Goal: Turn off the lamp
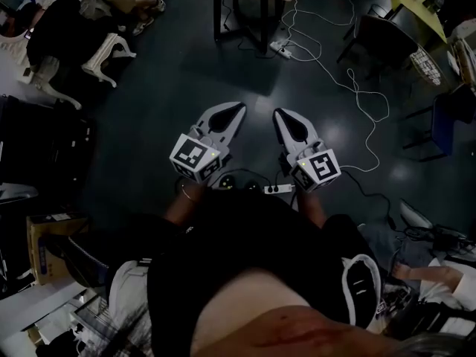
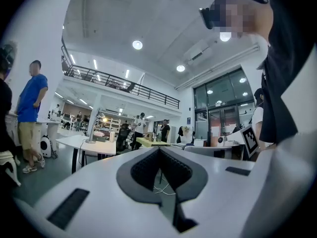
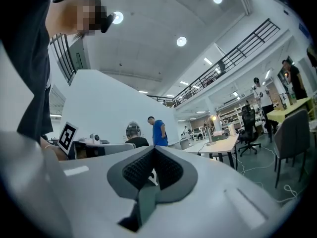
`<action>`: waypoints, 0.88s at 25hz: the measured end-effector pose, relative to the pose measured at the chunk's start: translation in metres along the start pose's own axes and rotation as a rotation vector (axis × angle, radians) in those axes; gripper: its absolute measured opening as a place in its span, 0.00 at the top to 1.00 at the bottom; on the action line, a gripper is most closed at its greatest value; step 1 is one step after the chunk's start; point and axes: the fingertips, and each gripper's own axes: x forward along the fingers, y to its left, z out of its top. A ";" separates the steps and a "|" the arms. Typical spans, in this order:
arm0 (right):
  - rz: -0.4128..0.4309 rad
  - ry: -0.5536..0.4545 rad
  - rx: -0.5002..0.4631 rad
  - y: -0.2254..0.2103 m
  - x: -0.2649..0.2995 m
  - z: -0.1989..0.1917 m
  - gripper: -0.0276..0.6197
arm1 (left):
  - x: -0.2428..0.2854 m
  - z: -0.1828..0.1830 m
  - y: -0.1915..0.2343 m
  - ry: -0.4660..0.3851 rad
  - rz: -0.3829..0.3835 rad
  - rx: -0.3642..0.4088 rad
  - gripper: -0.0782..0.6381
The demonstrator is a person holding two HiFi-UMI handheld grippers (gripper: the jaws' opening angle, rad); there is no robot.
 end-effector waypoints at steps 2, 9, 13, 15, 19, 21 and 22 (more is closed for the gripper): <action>0.000 -0.008 0.013 -0.003 -0.006 -0.001 0.96 | 0.004 -0.003 -0.004 0.003 0.000 -0.002 0.88; -0.012 -0.015 0.035 -0.015 -0.032 -0.001 0.96 | 0.016 -0.014 -0.029 -0.001 -0.003 0.003 0.88; -0.002 -0.011 0.048 -0.021 -0.040 -0.005 0.96 | 0.018 -0.017 -0.037 0.003 0.009 0.013 0.88; 0.000 -0.009 0.065 -0.026 -0.040 -0.006 0.96 | 0.021 -0.018 -0.037 0.009 0.021 0.011 0.88; 0.022 -0.016 0.072 -0.024 -0.033 -0.006 0.96 | 0.019 -0.016 -0.029 0.006 0.044 0.017 0.88; 0.025 -0.015 0.073 -0.025 -0.029 -0.008 0.96 | 0.018 -0.018 -0.023 0.003 0.057 0.018 0.88; 0.026 -0.019 0.076 -0.026 -0.027 -0.008 0.96 | 0.018 -0.018 -0.021 0.004 0.061 0.018 0.88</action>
